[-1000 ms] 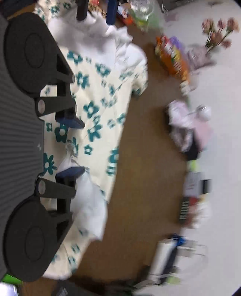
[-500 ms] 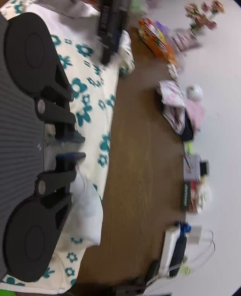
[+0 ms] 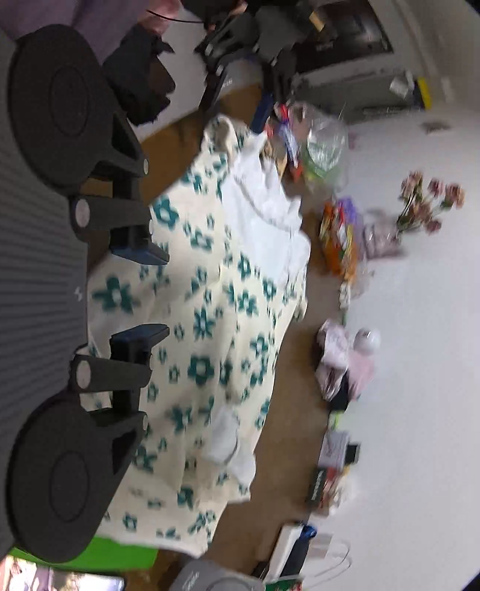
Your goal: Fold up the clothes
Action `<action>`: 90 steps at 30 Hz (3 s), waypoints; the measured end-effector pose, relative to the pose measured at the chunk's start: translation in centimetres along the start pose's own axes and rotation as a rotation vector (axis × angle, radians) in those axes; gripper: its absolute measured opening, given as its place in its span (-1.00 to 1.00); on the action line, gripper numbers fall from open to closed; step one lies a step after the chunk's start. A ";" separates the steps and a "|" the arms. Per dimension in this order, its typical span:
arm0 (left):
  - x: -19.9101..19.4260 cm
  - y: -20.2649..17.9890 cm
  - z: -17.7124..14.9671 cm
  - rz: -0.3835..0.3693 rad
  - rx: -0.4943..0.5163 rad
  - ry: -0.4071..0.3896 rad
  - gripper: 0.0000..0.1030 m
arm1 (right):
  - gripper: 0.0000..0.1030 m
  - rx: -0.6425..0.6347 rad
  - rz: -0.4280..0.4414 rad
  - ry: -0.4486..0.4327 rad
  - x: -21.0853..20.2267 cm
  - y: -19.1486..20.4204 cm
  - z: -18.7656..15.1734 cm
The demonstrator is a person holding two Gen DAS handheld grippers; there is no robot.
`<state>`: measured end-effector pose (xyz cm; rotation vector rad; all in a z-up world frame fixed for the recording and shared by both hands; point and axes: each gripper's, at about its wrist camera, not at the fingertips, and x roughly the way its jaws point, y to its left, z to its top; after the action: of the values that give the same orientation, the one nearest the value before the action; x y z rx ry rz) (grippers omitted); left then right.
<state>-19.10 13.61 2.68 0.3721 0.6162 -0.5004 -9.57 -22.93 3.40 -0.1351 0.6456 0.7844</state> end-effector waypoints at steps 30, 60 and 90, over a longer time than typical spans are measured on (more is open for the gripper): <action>1.1 3.5 -2.9 -0.015 0.004 -0.041 -0.73 | -0.68 -0.182 -0.015 0.070 -1.1 -0.4 -4.8; 5.3 9.3 1.8 -0.025 0.036 0.117 -0.74 | -0.39 -0.350 0.019 0.127 6.0 -1.5 3.9; 6.5 8.9 5.5 -0.131 -0.053 0.096 -0.11 | -0.43 -0.351 -0.025 0.200 6.5 -2.7 4.7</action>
<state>-7.14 16.15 4.33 0.3086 0.7490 -0.5925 -1.96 -19.22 3.07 -0.5468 0.6882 0.8621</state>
